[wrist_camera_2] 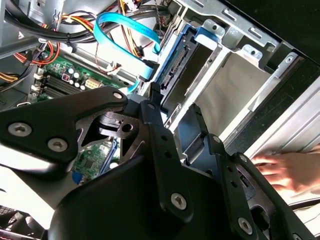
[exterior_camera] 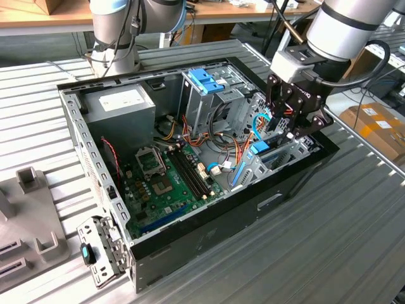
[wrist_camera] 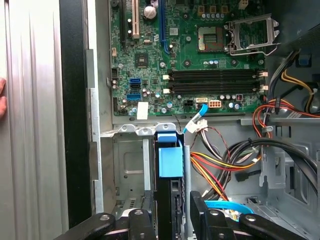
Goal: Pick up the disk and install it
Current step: 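Insert the first disk wire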
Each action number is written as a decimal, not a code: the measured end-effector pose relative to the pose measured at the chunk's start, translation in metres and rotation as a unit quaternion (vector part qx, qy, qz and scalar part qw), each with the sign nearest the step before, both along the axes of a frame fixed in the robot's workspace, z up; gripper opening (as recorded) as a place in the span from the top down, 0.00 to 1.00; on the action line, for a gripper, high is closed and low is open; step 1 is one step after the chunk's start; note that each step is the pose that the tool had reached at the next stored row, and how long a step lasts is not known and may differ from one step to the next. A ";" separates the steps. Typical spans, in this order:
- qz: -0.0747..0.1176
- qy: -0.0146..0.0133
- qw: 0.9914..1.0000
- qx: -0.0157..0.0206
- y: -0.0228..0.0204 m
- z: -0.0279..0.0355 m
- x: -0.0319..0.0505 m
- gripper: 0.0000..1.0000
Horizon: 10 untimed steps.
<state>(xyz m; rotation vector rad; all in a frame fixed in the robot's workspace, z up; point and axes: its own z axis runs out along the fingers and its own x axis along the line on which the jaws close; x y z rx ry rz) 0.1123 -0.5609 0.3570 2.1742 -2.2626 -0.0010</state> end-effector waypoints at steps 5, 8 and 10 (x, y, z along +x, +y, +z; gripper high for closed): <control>0.000 0.000 1.000 0.000 0.0000 0.0007 0.0000 0.58; 0.000 0.000 1.000 0.000 0.0000 0.0054 0.0000 0.58; 0.000 0.000 1.000 0.000 0.0000 0.0054 0.0000 0.58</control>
